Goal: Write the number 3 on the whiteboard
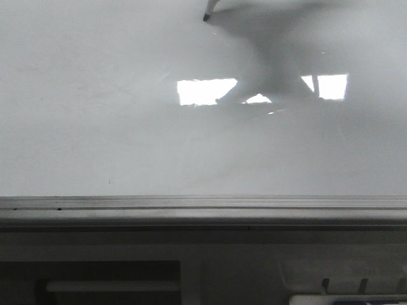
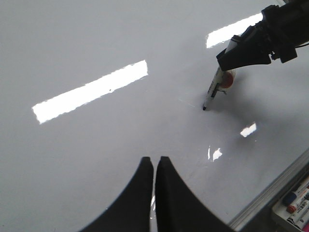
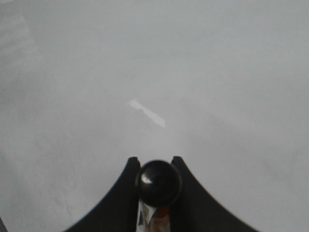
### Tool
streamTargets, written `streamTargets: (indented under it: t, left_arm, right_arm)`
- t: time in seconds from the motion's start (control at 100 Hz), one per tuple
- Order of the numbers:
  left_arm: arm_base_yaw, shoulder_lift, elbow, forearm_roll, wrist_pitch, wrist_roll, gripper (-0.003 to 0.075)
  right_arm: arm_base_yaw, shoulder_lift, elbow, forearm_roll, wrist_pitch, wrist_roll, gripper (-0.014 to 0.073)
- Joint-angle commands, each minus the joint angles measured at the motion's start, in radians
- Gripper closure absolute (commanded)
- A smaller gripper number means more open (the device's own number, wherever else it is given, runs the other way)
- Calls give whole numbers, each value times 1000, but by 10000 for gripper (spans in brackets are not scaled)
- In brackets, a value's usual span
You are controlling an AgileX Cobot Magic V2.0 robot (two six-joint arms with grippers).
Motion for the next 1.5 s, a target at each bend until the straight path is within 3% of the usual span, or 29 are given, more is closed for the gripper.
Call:
streamTargets:
  t: [0.0, 0.4, 0.61, 0.75, 1.06, 1.3, 1.49]
  left_arm:
    - [5, 13, -23, -12, -66, -10, 741]
    - [5, 13, -23, -12, -65, -10, 741]
    - [5, 13, -23, -12, -65, -10, 741]
    - [5, 13, -23, -12, -65, -10, 741]
    - [5, 13, -23, -12, -70, -10, 741]
    - [5, 13, -23, -12, -70, -10, 741]
    - [5, 13, -23, -12, -70, -10, 741]
  right_arm:
    - [-8, -12, -30, -23, -61, 2, 655]
    - [-68, -12, -28, -108, -25, 2, 650]
    - [-163, -16, -28, -108, 92, 23, 650]
    - [-164, -16, -7, -107, 140, 46, 650]
    - [4, 20, 96, -100, -17, 46, 650]
    - [-33, 13, 96, -110, -16, 46, 650]
    - [-125, -45, 96, -130, 8, 46, 650]
